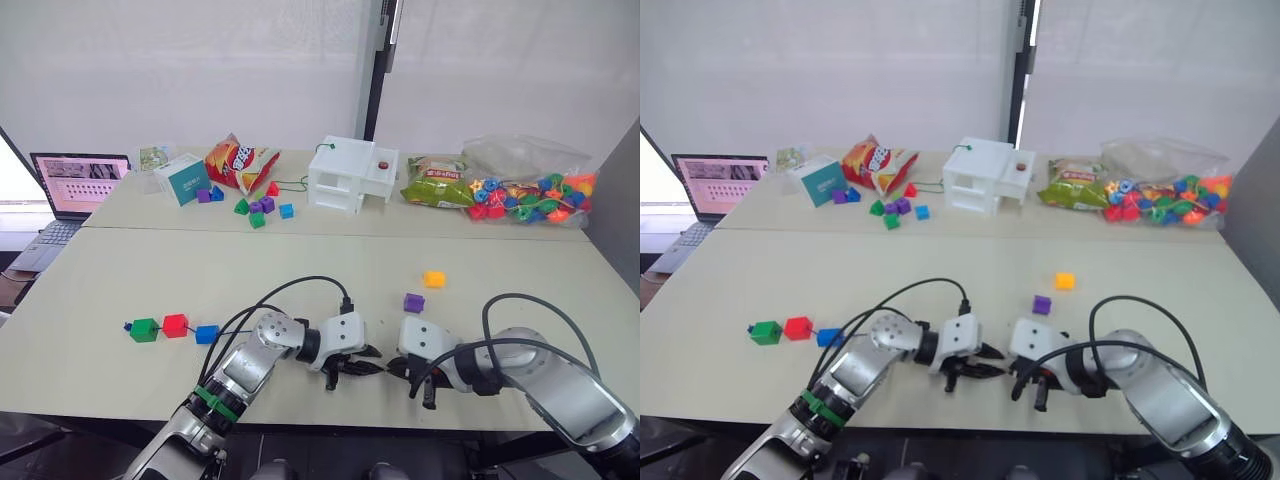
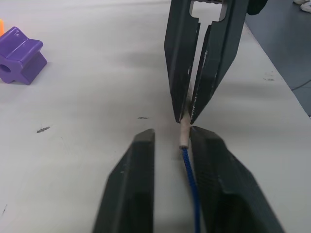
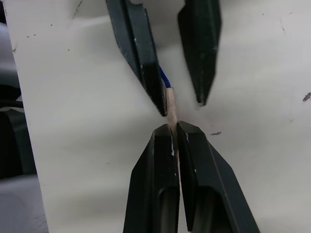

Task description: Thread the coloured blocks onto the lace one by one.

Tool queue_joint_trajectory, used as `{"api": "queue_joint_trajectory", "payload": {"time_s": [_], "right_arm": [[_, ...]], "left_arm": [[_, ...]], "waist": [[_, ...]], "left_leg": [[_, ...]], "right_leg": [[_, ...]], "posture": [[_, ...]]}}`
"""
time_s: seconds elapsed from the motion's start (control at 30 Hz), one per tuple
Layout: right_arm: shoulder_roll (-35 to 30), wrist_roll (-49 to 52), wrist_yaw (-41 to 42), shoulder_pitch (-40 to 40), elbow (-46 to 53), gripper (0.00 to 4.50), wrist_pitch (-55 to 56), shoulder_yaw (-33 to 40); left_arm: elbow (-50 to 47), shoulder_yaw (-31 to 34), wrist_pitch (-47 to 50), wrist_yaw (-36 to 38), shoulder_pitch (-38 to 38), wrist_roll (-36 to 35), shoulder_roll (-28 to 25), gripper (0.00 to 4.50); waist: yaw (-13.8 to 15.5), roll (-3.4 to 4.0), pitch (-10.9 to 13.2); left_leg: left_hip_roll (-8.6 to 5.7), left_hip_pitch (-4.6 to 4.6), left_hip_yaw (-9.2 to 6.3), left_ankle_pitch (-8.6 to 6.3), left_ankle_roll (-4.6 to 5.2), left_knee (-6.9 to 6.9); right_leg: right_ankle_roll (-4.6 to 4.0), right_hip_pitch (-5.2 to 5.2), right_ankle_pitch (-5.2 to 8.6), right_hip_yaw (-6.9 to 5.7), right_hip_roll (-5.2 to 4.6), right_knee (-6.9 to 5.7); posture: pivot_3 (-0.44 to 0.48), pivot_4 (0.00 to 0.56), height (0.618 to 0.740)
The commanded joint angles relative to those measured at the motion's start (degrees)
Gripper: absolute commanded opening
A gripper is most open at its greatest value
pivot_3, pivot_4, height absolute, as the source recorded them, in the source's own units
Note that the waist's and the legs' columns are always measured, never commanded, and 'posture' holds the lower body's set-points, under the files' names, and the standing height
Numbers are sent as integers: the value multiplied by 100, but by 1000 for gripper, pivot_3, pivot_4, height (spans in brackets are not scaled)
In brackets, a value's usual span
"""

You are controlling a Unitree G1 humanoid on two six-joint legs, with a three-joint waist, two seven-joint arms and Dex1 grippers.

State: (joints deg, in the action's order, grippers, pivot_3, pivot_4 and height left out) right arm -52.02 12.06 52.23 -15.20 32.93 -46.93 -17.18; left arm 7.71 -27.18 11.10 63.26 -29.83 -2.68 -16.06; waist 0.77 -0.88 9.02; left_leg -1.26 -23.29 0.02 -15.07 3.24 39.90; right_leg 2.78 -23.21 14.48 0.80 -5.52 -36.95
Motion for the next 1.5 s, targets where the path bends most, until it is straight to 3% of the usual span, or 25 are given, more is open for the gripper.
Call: {"api": "queue_joint_trajectory", "payload": {"time_s": [0.03,0.5,0.67,0.9,1.0,1.13,1.33,1.5], "right_arm": [[-50,38,5,-23,152,0,-41,101],[-55,40,-43,66,177,0,-26,76],[25,-24,-354,250,157,1710,23,311],[575,684,-921,912,675,4106,-723,1816],[1066,789,-1428,1330,1048,4106,-1021,2281],[2261,734,-2504,1991,1674,4106,-1266,2717],[3306,74,-3943,2201,2018,4106,-1083,2290],[4102,-596,-4953,1852,1354,4106,-557,1521]], "left_arm": [[-161,76,2,20,-23,-113,4,29],[-210,153,58,35,-47,-226,77,29],[-285,164,119,135,-9,-265,-84,0],[-529,333,284,307,153,-348,-658,0],[-735,491,475,317,249,-462,-858,0],[-1050,768,821,302,367,-678,-1166,0],[-1294,978,1144,218,396,-831,-1363,0],[-1285,962,1159,165,399,-833,-1367,0]], "waist": [[1,0,0],[1,0,0],[4,0,0],[5,0,0],[4,0,0],[-5,5,-1],[-9,6,-2],[-37,7,-2]], "left_leg": [[0,0,0,0,0,0],[0,0,0,0,0,0],[0,0,0,0,0,0],[3,0,-1,0,0,-3],[3,0,-3,0,0,-4],[7,-1,-8,0,-1,-11],[1,7,-2,3,-5,-6],[1,8,0,6,-11,-9]], "right_leg": [[0,0,0,0,0,0],[0,0,0,0,0,0],[0,-1,0,1,0,0],[0,-1,0,1,1,-1],[0,1,0,1,-1,0],[-1,-7,1,2,2,-3],[0,-4,0,6,0,-9],[-1,-8,0,6,8,-11]], "posture": [[0,150,740],[0,150,740],[0,150,740],[0,150,740],[0,150,740],[0,150,740],[0,150,740],[0,150,740]]}}
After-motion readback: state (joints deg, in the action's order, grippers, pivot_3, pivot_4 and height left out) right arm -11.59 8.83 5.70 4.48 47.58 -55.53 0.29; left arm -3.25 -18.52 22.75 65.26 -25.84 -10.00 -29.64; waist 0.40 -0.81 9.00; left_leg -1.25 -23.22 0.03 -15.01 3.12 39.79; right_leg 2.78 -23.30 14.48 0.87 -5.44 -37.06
